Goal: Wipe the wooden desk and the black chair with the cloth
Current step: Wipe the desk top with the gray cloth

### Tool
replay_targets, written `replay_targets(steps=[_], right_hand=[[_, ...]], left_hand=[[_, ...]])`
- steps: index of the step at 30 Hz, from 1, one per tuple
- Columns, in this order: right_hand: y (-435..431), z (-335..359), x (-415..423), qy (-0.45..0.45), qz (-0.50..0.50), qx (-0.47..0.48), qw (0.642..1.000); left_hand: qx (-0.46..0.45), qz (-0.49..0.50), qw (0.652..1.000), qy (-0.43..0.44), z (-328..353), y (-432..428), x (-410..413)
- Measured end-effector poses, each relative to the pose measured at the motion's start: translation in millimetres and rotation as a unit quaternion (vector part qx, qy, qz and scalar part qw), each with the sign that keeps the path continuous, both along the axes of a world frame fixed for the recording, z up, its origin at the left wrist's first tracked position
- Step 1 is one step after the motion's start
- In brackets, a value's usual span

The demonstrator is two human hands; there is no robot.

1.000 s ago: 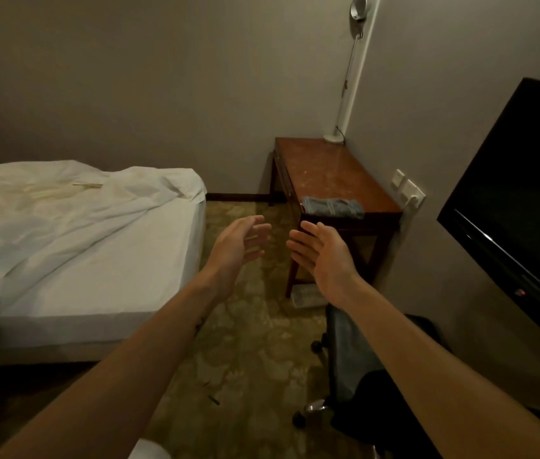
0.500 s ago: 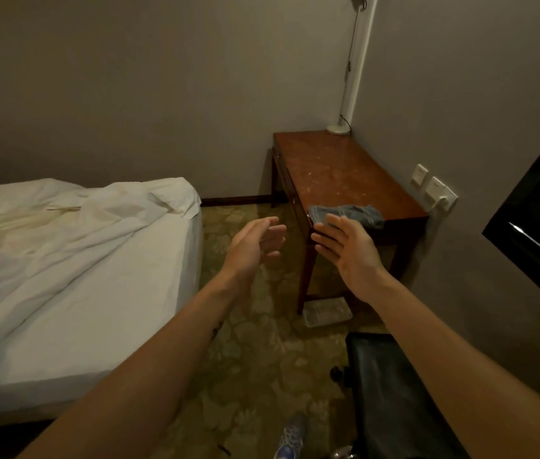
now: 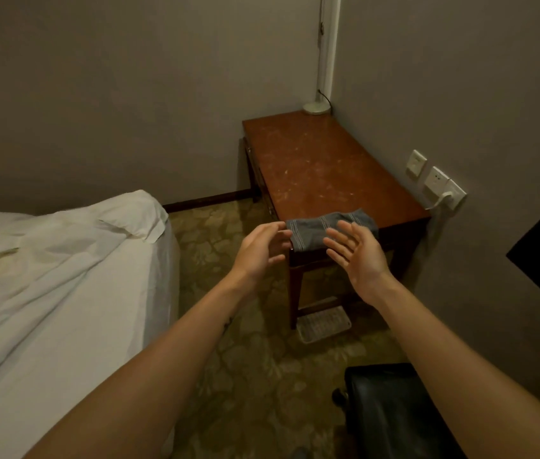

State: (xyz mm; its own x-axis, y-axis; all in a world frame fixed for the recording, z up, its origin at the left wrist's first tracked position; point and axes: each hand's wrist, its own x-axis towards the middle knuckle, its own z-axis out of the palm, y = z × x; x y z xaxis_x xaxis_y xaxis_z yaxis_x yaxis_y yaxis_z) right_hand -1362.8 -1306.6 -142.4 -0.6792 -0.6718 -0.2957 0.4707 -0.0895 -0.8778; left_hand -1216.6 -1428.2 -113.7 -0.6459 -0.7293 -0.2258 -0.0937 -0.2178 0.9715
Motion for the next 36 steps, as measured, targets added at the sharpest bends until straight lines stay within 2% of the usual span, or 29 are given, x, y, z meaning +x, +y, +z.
replay_targets(steps=[8,18,29,31,34,36], right_hand=[[-36,-23,-73,-0.007,-0.039,0.038,0.998],[-124,-70,-144,0.002,-0.078,0.104,0.991],[-229,-144,-239,0.001,-0.19,0.228,0.955],[-237,-158,-254,0.015,-0.187,0.262,0.947],[-239,-178,-274,0.044,-0.164,0.303,0.938],[-239,-190,-288,0.06,-0.158,0.322,0.932]], left_hand=[[0.031,-0.011,0.999,-0.029,-29,-54,-92],[0.014,-0.059,0.997,-0.054,-89,-142,-178],[0.026,-0.159,0.982,-0.102,-171,-238,-317],[0.006,-0.198,0.972,-0.126,-185,-247,-336],[-0.062,-0.291,0.937,-0.184,-209,-255,-352],[-0.071,-0.322,0.921,-0.207,-222,-258,-358]])
